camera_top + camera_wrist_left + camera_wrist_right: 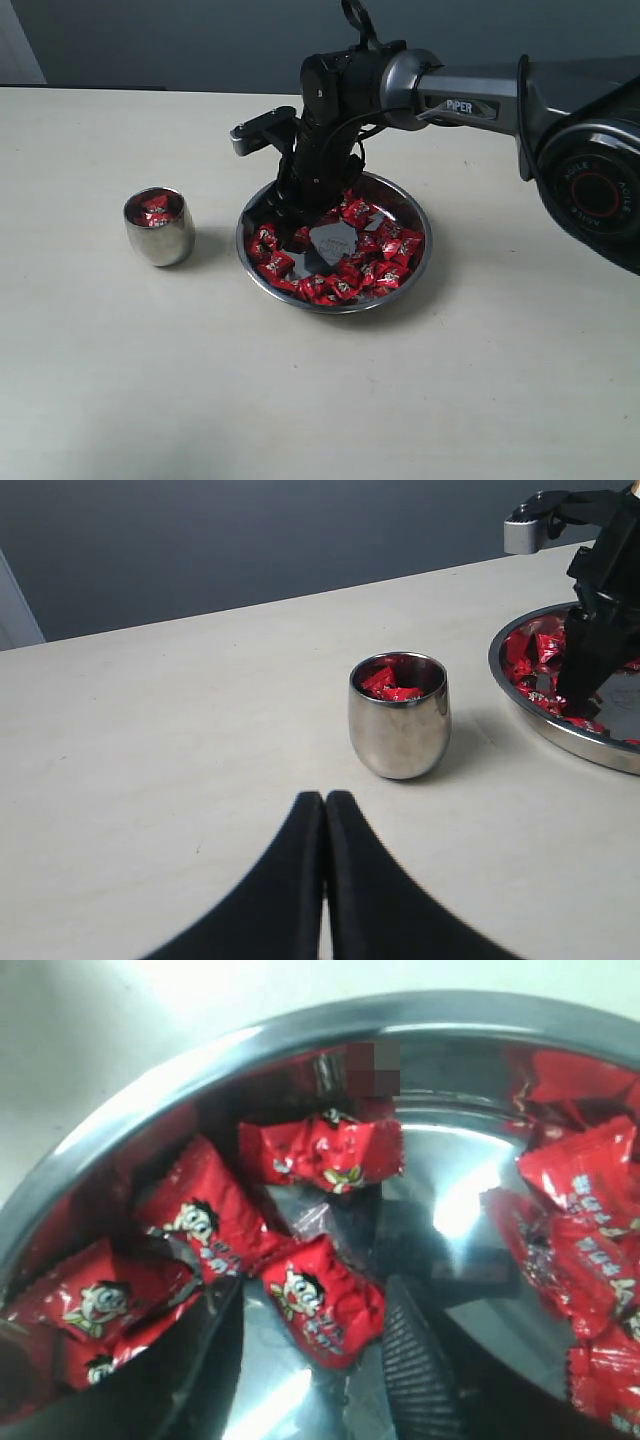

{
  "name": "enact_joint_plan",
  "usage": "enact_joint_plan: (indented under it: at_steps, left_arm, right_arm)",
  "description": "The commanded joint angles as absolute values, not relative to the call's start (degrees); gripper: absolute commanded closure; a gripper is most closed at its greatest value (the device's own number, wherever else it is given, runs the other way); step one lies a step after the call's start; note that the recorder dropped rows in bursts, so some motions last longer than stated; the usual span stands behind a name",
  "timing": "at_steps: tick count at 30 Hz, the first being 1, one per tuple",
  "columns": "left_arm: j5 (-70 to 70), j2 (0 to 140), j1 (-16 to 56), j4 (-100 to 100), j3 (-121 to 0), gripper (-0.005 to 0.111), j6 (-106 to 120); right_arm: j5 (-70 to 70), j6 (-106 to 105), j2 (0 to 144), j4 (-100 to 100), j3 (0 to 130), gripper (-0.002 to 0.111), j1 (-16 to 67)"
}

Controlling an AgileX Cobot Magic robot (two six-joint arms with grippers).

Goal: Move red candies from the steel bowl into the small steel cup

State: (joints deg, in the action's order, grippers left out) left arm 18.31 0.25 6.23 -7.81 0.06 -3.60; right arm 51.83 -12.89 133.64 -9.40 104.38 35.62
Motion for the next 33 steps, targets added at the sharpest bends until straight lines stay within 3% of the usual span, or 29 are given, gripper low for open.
enact_joint_plan:
  at_steps: [1,4,24,28,33]
  left_arm:
    - [17.8,0.0,6.4,-7.7,0.0,0.106,-3.9]
    - [17.8,0.0,6.4,-7.7,0.0,0.106,-3.9]
    - [17.8,0.0,6.4,-7.7,0.0,0.106,-3.9]
    - [17.8,0.0,6.4,-7.7,0.0,0.106,-3.9]
    - [17.8,0.0,6.4,-7.7,0.0,0.106,-3.9]
  right_arm:
    - [52.0,-13.3,133.5,-9.5,104.2,0.076,35.4]
    - [52.0,-13.0,133.5,-9.5,104.2,0.082,35.4]
    - [49.6,-12.0,131.1,-8.0,104.3,0.082,35.4]
    - [46.5,-11.0,127.1,-8.0,104.3,0.087,35.4]
    - [58.2,-10.3,124.9,-4.2,104.2,0.09,35.4]
